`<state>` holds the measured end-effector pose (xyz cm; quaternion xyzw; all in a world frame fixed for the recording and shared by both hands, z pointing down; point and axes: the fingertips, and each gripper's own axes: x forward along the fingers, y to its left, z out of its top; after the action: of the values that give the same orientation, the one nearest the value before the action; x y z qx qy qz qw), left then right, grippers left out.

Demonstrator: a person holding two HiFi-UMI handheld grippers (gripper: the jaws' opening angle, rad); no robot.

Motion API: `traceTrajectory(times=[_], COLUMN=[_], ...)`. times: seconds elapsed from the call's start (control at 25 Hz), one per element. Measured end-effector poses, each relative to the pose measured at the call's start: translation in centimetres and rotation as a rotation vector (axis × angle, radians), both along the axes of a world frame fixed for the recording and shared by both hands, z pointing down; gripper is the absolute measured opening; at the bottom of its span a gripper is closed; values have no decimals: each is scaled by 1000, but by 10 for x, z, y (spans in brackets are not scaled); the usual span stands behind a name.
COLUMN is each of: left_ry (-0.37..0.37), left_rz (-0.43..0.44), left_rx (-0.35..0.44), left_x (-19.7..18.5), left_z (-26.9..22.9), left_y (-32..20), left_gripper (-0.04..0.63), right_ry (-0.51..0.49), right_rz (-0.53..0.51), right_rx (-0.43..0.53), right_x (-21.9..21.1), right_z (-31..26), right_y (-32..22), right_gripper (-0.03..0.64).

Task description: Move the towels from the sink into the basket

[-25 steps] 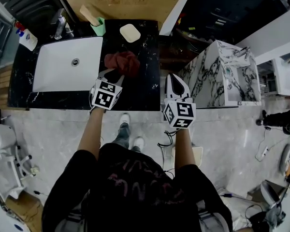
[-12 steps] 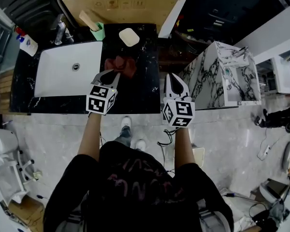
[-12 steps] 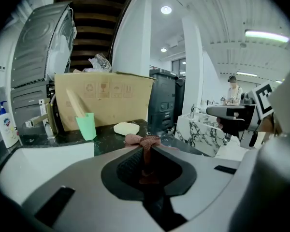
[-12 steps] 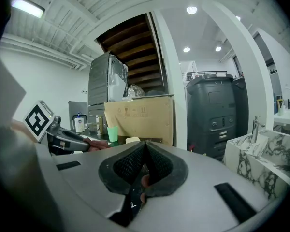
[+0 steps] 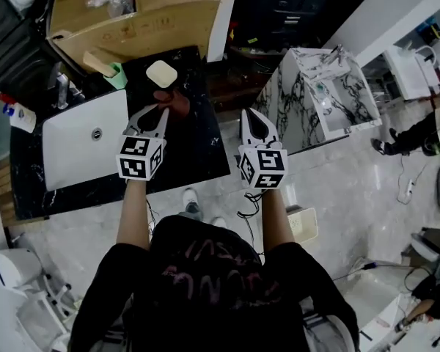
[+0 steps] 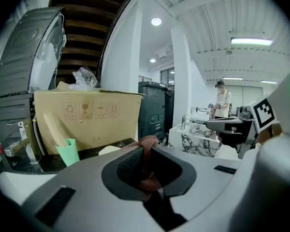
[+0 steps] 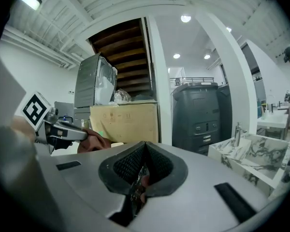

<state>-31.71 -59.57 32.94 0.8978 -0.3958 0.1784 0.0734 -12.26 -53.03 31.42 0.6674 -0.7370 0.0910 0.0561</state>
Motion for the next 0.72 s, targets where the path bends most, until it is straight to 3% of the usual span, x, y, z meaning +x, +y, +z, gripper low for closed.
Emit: traceTrajectory(times=[0.28, 0.72], left_ry=[32, 39], left_rz=[171, 599], left_rx=[-2, -8], left_x=[71, 240], left_z=[-1, -1], left_y=[-5, 72], left_gripper=[51, 51], right_ry=[9, 12], right_rz=[223, 663], right_rx=[10, -11], right_x=[71, 184], right_z=[-6, -2], right_y=[40, 186], right_gripper=[15, 15])
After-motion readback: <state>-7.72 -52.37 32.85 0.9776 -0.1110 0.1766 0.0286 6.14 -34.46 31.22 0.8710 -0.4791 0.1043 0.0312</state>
